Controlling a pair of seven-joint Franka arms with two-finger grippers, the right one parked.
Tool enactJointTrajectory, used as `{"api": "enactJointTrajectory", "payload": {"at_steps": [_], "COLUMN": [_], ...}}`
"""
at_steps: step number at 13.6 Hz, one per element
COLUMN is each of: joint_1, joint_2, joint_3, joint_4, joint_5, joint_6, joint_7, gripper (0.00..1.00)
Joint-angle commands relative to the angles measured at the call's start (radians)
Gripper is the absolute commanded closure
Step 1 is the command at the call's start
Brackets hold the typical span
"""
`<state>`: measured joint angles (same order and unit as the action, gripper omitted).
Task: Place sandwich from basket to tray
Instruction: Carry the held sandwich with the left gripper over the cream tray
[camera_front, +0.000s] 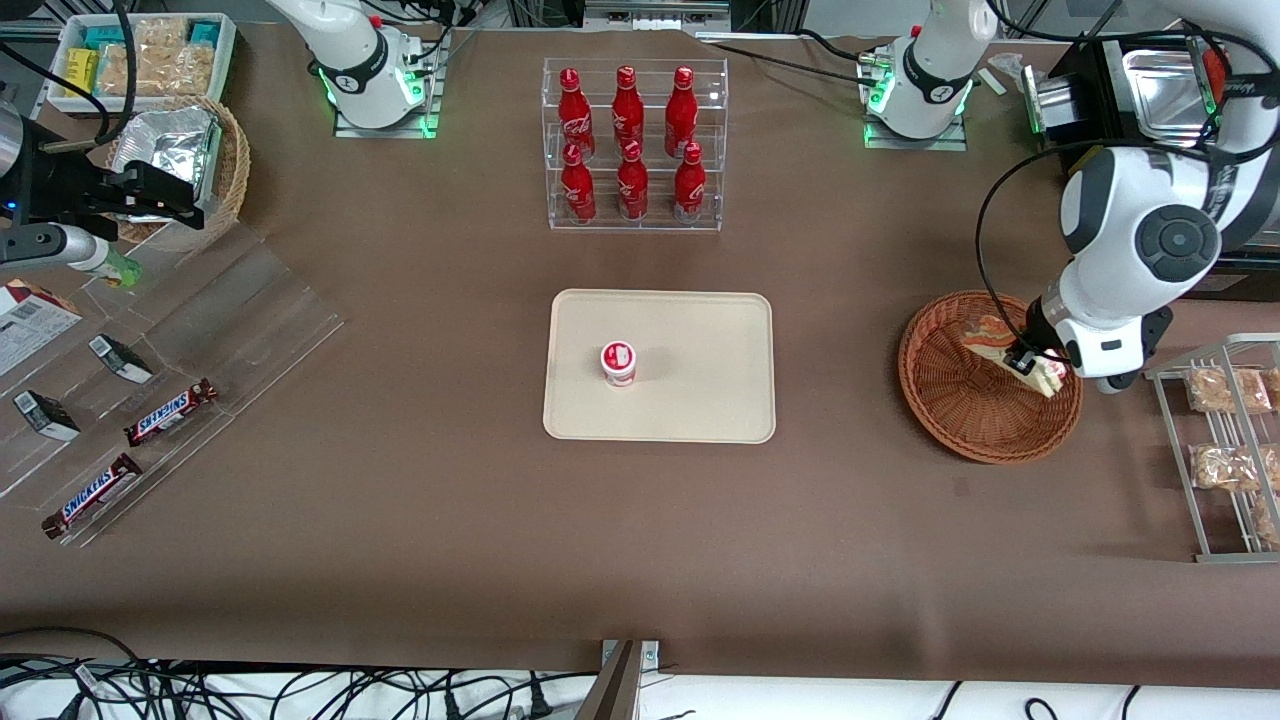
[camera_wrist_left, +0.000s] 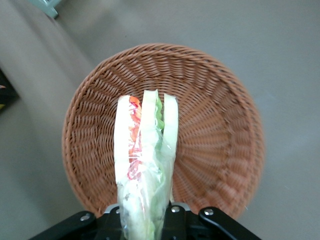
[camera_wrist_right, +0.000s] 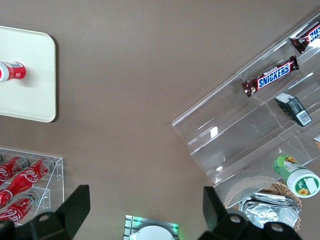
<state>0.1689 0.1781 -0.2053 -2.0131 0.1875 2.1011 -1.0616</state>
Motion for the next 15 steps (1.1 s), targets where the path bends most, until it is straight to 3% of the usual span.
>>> {"api": "enactJointTrajectory", "payload": {"at_steps": [1, 5, 10, 12, 15], "joint_1": [-0.006, -0.014, -0.022, -0.037, -0.124], "joint_2": [0.018, 0.084, 0.121, 0.161, 0.219], "joint_3": [-0.057, -0.19, -0.388, -0.454, -0.457], "joint_4": [0.172, 0.393, 0.407, 0.407, 0.404], "joint_5": [0.015, 0.004, 0.006, 0.016, 0.02], "joint_6": [-0.2, -0.403, -0.347, -0.3, -0.233], "joint_7": [0.041, 0.107, 0.352, 0.368, 0.371], "gripper": [1.0, 1.0, 1.0, 1.0, 1.0]}}
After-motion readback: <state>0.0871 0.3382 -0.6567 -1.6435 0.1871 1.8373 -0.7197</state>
